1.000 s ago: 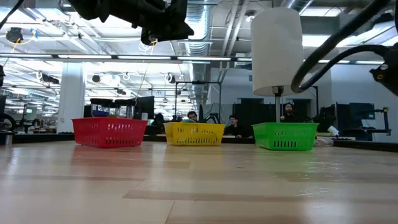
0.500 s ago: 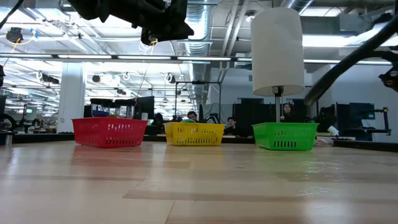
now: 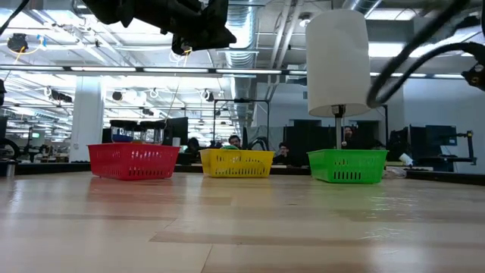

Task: Pick & Place Office items
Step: Put the brown watch into the yellow basket

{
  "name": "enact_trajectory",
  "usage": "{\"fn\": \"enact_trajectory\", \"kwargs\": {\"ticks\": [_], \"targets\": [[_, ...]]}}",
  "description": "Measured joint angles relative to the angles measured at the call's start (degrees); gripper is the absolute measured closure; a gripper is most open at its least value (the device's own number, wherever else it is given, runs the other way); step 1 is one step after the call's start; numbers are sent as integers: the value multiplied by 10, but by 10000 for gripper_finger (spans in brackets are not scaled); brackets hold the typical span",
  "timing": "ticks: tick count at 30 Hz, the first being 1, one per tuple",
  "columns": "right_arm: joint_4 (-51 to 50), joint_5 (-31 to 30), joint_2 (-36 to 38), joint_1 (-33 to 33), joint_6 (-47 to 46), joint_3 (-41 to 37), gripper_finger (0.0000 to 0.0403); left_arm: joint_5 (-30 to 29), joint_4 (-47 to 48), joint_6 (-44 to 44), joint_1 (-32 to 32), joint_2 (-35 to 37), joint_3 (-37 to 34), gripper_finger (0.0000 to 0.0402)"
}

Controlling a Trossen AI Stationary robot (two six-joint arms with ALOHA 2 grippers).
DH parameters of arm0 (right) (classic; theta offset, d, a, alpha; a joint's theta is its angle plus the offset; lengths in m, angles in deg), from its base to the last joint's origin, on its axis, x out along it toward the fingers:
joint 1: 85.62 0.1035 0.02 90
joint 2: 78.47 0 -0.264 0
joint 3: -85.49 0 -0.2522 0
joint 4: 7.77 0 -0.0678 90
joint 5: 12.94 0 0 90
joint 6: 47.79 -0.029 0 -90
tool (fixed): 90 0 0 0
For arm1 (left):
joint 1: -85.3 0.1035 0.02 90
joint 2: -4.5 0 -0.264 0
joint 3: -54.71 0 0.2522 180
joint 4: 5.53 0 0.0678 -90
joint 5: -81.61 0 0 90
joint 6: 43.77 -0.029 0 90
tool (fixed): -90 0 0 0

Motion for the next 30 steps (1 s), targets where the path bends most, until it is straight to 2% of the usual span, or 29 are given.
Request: {"fn": "enact_trajectory", "kwargs": {"ticks": [9,15,24,30], "targets": [[8,-9,-2,21,-100,-15,163,0,0,0,0,0,0,291],[7,-43,-2,27,-114,-15,163,0,0,0,0,0,0,291],[21,-45,-31,30,-110,-15,163,0,1,0,0,0,0,291],[18,-23,-46,33,-97,-13,163,0,0,0,0,0,0,291]]}}
